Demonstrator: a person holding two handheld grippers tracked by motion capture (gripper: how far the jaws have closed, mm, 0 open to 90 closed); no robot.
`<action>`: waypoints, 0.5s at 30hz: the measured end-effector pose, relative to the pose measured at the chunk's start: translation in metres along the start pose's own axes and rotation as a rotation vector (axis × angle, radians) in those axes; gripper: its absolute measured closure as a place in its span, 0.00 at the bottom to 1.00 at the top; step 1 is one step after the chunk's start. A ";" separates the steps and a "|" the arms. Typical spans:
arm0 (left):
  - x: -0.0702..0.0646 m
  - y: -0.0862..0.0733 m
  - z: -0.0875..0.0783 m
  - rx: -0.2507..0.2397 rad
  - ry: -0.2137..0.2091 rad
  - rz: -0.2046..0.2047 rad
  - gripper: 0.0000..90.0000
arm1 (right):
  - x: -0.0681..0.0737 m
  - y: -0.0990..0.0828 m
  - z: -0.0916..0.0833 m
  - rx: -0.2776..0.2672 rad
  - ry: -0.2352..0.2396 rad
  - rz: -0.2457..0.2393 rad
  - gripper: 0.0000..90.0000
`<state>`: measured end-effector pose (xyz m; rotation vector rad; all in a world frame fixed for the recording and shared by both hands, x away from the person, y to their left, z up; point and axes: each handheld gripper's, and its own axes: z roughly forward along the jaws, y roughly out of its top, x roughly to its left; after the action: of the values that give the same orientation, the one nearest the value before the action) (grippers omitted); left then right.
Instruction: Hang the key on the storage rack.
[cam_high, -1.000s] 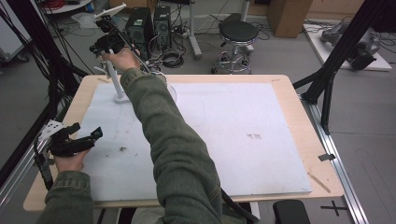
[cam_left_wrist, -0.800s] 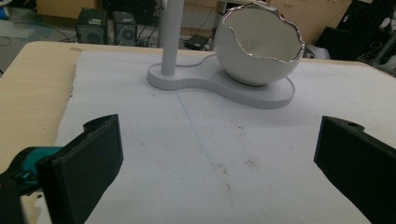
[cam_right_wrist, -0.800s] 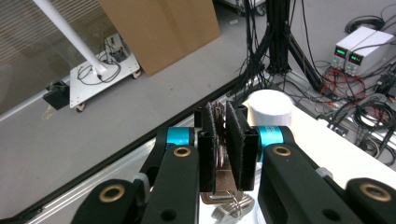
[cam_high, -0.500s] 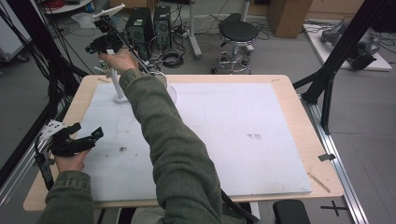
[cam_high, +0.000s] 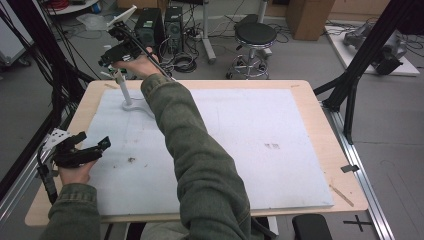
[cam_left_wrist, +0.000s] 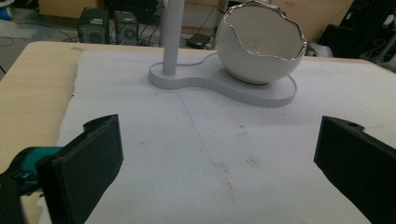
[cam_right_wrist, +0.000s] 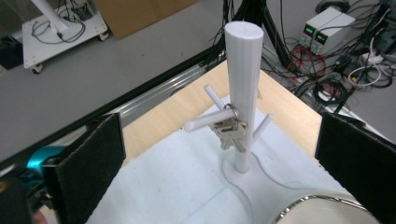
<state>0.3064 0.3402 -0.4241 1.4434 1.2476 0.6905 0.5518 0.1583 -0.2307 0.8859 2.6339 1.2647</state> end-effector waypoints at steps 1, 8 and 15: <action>0.000 0.000 0.000 0.001 0.000 0.000 0.02 | 0.000 -0.001 -0.002 0.000 0.000 -0.002 0.01; 0.000 0.000 0.000 0.002 -0.003 0.004 0.02 | 0.001 -0.008 -0.012 -0.031 -0.009 -0.069 0.01; -0.002 0.000 0.000 0.004 -0.003 0.009 0.02 | -0.001 -0.021 -0.024 -0.024 -0.015 -0.088 0.01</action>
<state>0.3062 0.3387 -0.4240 1.4539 1.2416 0.6921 0.5353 0.1315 -0.2308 0.7635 2.6092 1.2612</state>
